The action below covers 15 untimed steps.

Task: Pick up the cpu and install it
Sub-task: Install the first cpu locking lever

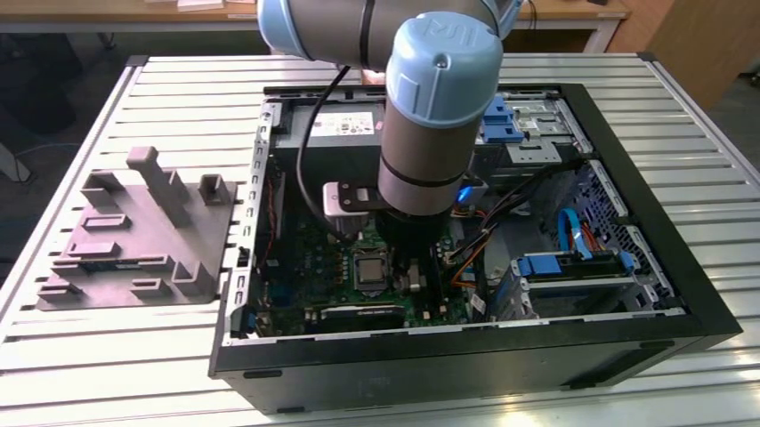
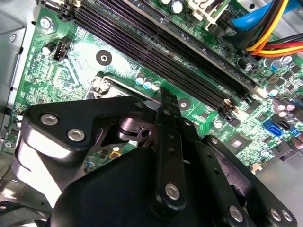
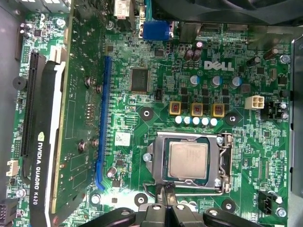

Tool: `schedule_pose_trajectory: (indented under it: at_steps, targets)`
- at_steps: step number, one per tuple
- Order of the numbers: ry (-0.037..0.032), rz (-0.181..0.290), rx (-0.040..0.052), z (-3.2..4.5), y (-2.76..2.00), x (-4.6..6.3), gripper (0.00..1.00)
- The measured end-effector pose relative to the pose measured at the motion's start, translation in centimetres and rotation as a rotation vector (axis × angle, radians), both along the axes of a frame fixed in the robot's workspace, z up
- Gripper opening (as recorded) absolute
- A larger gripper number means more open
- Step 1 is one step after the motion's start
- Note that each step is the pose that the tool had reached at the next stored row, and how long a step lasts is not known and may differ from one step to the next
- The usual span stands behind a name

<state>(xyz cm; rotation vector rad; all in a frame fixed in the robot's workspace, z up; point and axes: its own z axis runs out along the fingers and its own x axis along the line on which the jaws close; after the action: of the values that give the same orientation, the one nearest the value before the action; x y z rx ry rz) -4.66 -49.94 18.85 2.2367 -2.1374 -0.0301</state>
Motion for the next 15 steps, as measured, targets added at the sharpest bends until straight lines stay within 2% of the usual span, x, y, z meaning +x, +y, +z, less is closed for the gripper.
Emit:
schedule_pose_trajectory:
  at_steps: [9,15]
  targets:
    - [-0.0014,0.000,0.0015,-0.07,0.00,0.0,0.11]
    - [-0.0015,0.000,0.0017,1.04,0.01,0.0,0.11]
